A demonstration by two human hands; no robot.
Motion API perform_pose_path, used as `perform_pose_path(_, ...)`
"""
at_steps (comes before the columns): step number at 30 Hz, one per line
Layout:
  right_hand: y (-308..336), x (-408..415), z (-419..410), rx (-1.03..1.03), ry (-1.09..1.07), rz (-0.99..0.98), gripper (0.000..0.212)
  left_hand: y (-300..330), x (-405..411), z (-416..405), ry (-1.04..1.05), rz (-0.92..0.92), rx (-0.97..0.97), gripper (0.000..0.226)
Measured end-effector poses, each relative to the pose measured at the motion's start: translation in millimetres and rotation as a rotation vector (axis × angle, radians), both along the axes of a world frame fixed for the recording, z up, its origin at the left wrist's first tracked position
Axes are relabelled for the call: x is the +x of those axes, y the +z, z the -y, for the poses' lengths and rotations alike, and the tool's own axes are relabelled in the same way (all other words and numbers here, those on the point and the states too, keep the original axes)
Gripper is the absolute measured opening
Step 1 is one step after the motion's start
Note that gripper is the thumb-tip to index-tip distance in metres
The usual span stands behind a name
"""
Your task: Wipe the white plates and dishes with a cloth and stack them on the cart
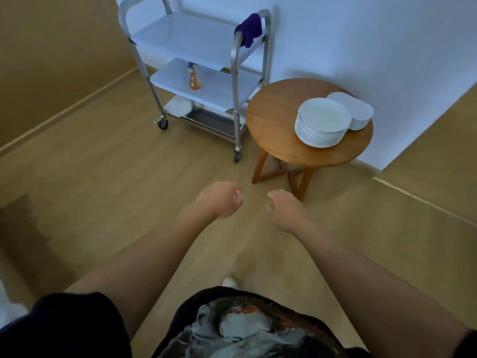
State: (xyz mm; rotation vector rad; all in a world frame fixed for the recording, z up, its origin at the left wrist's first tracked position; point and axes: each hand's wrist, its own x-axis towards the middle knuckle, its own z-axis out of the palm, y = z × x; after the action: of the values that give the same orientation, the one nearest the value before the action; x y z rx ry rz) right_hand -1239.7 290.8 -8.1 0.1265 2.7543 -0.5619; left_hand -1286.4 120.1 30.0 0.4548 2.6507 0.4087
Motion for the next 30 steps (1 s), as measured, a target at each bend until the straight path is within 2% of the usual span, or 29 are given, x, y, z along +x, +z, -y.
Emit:
perform_pose_path(8,20,-129,-10,-0.035,-0.108,-0.017,0.039,-13,-124,2,-0.018,0.059,0.063,0.028)
perform_pose_path(17,-8,-278,-36,-0.062,-0.110,0.027,0.025,-23,-277,-29,-0.085,0.015,0.064,0.029)
perform_pose_path(22,-10,-374,-65,-0.058,-0.101,0.069,0.035,-12,-381,-63,-0.097,0.014,0.074,0.028)
perform_pose_path(27,-3,-462,-93,-0.077,-0.129,0.046,0.020,1,-473,-91,-0.092,0.002,0.109,0.029)
perform_pose_path(30,5,-501,-100,-0.076,-0.146,0.045,0.028,4,-509,-95,-0.105,0.011,0.088,0.030)
